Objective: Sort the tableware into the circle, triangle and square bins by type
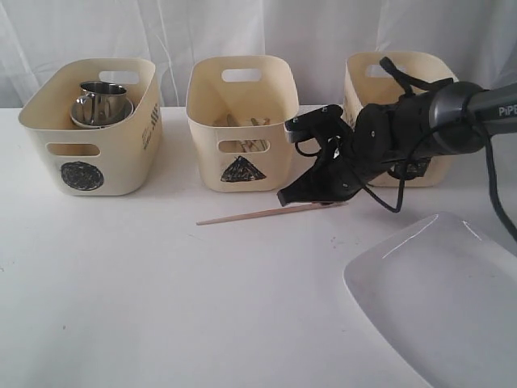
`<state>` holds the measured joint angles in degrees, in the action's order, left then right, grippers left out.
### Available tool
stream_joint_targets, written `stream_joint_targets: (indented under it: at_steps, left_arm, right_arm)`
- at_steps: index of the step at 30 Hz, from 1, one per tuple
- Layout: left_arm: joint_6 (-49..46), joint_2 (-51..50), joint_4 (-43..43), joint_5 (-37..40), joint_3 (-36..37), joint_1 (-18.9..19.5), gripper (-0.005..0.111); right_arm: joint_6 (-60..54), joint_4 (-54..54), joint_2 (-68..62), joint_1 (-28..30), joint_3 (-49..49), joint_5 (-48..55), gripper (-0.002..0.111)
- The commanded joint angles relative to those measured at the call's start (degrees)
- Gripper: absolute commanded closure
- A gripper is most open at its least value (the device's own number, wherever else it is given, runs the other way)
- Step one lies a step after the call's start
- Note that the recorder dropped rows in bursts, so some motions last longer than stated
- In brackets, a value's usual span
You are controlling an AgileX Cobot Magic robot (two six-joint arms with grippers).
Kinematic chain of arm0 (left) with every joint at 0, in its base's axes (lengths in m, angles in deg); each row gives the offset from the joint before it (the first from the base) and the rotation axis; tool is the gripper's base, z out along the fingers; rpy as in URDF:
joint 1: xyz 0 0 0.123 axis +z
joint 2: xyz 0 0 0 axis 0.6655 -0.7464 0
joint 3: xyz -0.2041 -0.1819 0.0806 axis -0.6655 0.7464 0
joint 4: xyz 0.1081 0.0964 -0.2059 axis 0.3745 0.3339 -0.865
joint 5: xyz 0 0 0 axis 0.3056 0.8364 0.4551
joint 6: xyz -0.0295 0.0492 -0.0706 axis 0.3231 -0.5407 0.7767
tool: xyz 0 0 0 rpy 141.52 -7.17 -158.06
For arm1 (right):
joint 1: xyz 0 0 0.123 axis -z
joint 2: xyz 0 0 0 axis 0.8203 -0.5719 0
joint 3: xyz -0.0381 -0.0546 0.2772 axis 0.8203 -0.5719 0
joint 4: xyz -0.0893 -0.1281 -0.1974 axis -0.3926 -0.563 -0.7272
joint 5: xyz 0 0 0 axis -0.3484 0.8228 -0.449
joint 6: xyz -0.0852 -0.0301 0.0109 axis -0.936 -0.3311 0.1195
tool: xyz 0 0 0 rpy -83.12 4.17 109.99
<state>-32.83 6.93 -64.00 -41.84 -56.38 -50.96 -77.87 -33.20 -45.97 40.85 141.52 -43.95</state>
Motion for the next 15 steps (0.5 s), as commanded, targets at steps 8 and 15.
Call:
stream_joint_targets:
  at_steps: [8,15]
  left_arm:
    - [0.53,0.40,-0.13,-0.01,0.13,-0.02,0.078]
    - [0.53,0.40,-0.13,-0.01,0.13,-0.02,0.078]
  right_arm:
    - [0.38,-0.01,-1.72,0.06,0.05,-4.64,0.108]
    - [0.38,-0.01,-3.57,0.06,0.05,-7.12,0.108]
